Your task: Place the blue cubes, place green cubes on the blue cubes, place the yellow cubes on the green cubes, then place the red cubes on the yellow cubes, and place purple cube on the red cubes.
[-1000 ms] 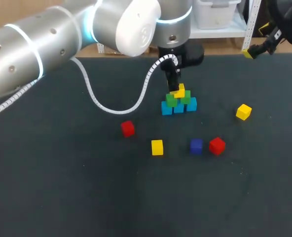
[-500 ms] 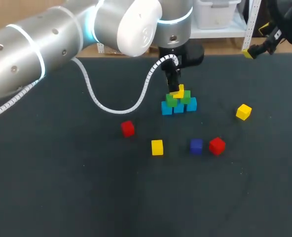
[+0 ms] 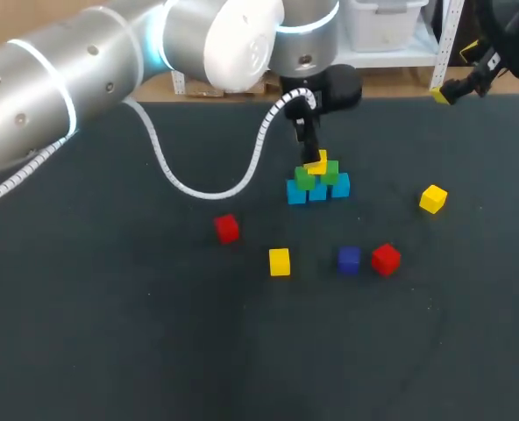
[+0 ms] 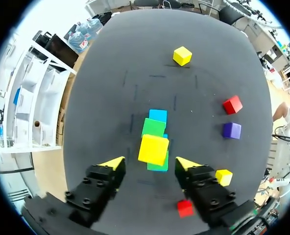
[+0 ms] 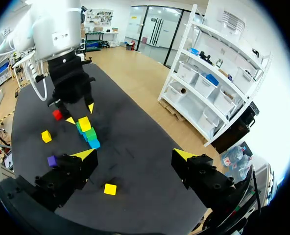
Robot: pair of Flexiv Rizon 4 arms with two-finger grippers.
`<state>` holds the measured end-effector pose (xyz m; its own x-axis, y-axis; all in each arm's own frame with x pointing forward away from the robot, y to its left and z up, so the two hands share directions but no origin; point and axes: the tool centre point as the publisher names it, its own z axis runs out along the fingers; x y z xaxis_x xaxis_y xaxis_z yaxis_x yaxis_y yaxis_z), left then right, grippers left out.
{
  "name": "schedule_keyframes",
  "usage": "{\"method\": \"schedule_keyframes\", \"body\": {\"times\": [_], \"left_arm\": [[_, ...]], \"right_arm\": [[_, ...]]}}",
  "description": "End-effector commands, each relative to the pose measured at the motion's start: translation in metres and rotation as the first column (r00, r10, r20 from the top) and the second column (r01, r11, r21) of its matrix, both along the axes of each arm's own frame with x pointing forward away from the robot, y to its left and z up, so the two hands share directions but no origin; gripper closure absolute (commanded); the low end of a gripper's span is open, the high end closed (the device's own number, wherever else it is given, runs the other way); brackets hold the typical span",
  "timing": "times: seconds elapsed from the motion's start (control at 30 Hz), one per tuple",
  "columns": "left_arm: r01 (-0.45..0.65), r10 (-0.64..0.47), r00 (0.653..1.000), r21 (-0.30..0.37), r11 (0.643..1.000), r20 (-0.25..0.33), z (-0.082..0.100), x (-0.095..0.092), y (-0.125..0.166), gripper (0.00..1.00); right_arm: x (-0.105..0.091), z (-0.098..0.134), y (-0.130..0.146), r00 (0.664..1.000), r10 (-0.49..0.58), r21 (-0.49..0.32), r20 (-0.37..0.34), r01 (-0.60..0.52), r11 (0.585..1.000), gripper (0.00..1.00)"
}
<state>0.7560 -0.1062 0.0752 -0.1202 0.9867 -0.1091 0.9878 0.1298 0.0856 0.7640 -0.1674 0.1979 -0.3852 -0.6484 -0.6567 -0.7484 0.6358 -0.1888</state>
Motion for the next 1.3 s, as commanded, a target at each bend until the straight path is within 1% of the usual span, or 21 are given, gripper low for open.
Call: {"method": "schedule_keyframes", "body": {"times": [0.03, 0.13, 0.23, 0.3, 0.4, 0.43, 0.5, 0.53, 0.6, 0.7, 0.73, 0.77, 0.83, 0.87, 0.9, 0.93, 1.0, 1.07, 1.17, 1.23, 1.3], "left_arm": [[-0.006, 0.006, 1.0, -0.017, 1.0, 0.005, 0.012, -0.007, 0.013, 0.0], [-0.024, 0.024, 1.0, -0.015, 1.0, 0.012, 0.015, -0.014, 0.022, 0.0], [-0.024, 0.024, 0.999, 0.002, 1.0, 0.04, 0.018, -0.032, 0.028, 0.0], [-0.014, 0.014, 1.0, 0.0, 1.0, 0.021, 0.019, -0.046, 0.03, 0.0], [-0.02, 0.02, 1.0, -0.01, 1.0, 0.019, 0.019, -0.059, 0.036, 0.0], [-0.028, 0.029, 0.999, -0.013, 1.0, 0.027, 0.019, -0.062, 0.038, 0.0], [-0.043, 0.044, 0.997, -0.017, 0.999, 0.061, 0.02, -0.066, 0.042, 0.0], [-0.047, 0.048, 0.997, -0.023, 0.999, 0.065, 0.02, -0.069, 0.044, 0.0], [-0.058, 0.061, 0.997, -0.048, 0.997, 0.054, 0.02, -0.076, 0.048, 0.0], [-0.058, 0.062, 0.995, -0.06, 0.997, 0.074, 0.018, -0.087, 0.053, 0.0], [-0.042, 0.046, 0.995, -0.047, 0.998, 0.09, 0.017, -0.093, 0.054, 0.0], [-0.012, 0.015, 0.996, -0.039, 0.999, 0.088, 0.015, -0.101, 0.053, 0.0], [0.016, -0.015, 1.0, -0.063, 0.998, 0.015, 0.012, -0.115, 0.052, 0.0], [0.032, -0.031, 1.0, -0.056, 0.998, 0.002, 0.01, -0.12, 0.053, 0.0], [0.048, -0.047, 0.999, -0.04, 0.998, 0.015, 0.008, -0.123, 0.054, 0.0], [0.043, -0.043, 0.999, -0.034, 0.998, 0.015, 0.007, -0.125, 0.055, 0.0], [0.069, -0.069, 0.998, -0.013, 0.998, 0.007, 0.004, -0.133, 0.057, 0.0], [0.082, -0.083, 0.996, -0.02, 0.996, -0.019, 0.002, -0.142, 0.056, 0.0], [0.093, -0.094, 0.995, -0.022, 0.995, -0.033, -0.006, -0.153, 0.053, 0.0], [0.092, -0.092, 0.996, 0.013, 0.996, 0.014, -0.019, -0.157, 0.051, 0.0], [0.085, -0.085, 0.996, -0.001, 0.996, -0.031, -0.03, -0.162, 0.049, 0.0]], "right_arm": [[0.0, 0.0, 0.0, 1.0, 0.0, 0.0, 0.0, 0.0, 1.0, 0.0], [0.0, 0.0, 0.0, 1.0, 0.0, 0.0, 0.0, 0.0, 1.0, 0.0], [0.0, 0.0, 0.0, 1.0, 0.0, 0.0, 0.0, 0.0, 1.0, 0.0], [0.0, 0.0, 0.0, 1.0, 0.0, 0.0, 0.0, 0.0, 1.0, 0.0], [0.0, 0.0, 0.0, 1.0, 0.0, 0.0, 0.0, 0.0, 1.0, 0.0], [0.0, 0.0, 0.0, 1.0, 0.0, 0.0, 0.0, 0.0, 1.0, 0.0], [0.0, 0.0, 0.0, 1.0, 0.0, 0.0, 0.0, 0.0, 1.0, 0.0], [0.0, 0.0, 0.0, 1.0, 0.0, 0.0, 0.0, 0.0, 1.0, 0.0], [0.0, 0.0, 0.0, 1.0, 0.0, 0.0, 0.0, 0.0, 1.0, 0.0], [0.0, 0.0, 0.0, 1.0, 0.0, 0.0, 0.0, 0.0, 1.0, 0.0], [0.0, 0.0, 0.0, 1.0, 0.0, 0.0, 0.0, 0.0, 1.0, 0.0], [0.0, 0.0, 0.0, 1.0, 0.0, 0.0, 0.0, 0.0, 1.0, 0.0], [0.0, 0.0, 0.0, 1.0, 0.0, 0.0, 0.0, 0.0, 1.0, 0.0], [0.0, 0.0, 0.0, 1.0, 0.0, 0.0, 0.0, 0.0, 1.0, 0.0], [0.0, 0.0, 0.0, 1.0, 0.0, 0.0, 0.0, 0.0, 1.0, 0.0], [0.0, 0.0, 0.0, 1.0, 0.0, 0.0, 0.0, 0.0, 1.0, 0.0], [0.0, 0.0, 0.0, 1.0, 0.0, 0.0, 0.0, 0.0, 1.0, 0.0], [0.0, 0.0, 0.0, 1.0, 0.0, 0.0, 0.0, 0.0, 1.0, 0.0], [0.0, 0.0, 0.0, 1.0, 0.0, 0.0, 0.0, 0.0, 1.0, 0.0], [0.0, 0.0, 0.0, 1.0, 0.0, 0.0, 0.0, 0.0, 1.0, 0.0], [0.0, 0.0, 0.0, 1.0, 0.0, 0.0, 0.0, 0.0, 1.0, 0.0]]}}
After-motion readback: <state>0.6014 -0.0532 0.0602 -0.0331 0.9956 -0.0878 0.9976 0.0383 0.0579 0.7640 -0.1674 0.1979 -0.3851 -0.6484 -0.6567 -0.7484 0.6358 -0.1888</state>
